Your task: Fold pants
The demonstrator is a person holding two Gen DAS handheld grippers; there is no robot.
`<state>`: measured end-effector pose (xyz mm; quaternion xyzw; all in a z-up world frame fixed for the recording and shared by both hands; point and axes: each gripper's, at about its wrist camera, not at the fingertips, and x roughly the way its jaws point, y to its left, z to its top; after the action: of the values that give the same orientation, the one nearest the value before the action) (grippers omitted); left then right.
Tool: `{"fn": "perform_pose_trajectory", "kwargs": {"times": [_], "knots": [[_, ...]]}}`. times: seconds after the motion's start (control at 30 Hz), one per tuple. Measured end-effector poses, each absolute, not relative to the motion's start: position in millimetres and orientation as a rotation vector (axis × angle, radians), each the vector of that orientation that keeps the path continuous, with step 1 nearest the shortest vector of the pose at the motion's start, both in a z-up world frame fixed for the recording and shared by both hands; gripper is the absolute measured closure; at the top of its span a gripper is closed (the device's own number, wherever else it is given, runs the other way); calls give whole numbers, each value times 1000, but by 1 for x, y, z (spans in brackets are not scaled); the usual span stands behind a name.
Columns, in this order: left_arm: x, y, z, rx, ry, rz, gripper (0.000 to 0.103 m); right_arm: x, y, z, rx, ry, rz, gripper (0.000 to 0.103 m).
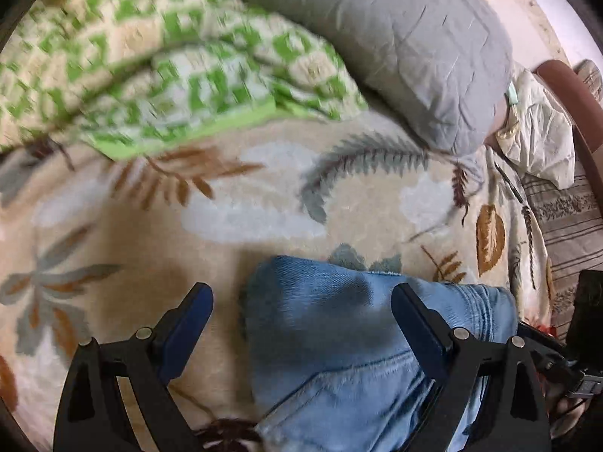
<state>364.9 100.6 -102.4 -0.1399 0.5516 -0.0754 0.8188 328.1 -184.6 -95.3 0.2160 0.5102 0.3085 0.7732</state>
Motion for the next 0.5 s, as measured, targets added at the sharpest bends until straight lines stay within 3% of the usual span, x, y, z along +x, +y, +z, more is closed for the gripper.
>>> {"fn": "perform_pose_trajectory", "kwargs": {"times": [0.03,0.07,0.1,0.13,0.17,0.43,0.5], "knots": [[366,98,-107,-302,1186,-172,8,332,-182,-98,479,1110,676,39],[366,97,-109,-305,1176,-185,13,336,-180,-99,493,1109,688,62],[364,95,-109,-305,1166,-210,26,338,-177,-99,497,1105,701,75],[364,91,-110,-285,1177,-242,77,339,-175,-99,490,1100,706,87],[364,89,-109,-240,1183,-229,83,339,-172,-97,477,1089,709,95],[358,91,-100,-226,1153,-303,87,332,-170,-82,464,1006,772,97],[362,102,-114,-250,1179,-283,87,331,-173,-89,349,1023,654,98]]}}
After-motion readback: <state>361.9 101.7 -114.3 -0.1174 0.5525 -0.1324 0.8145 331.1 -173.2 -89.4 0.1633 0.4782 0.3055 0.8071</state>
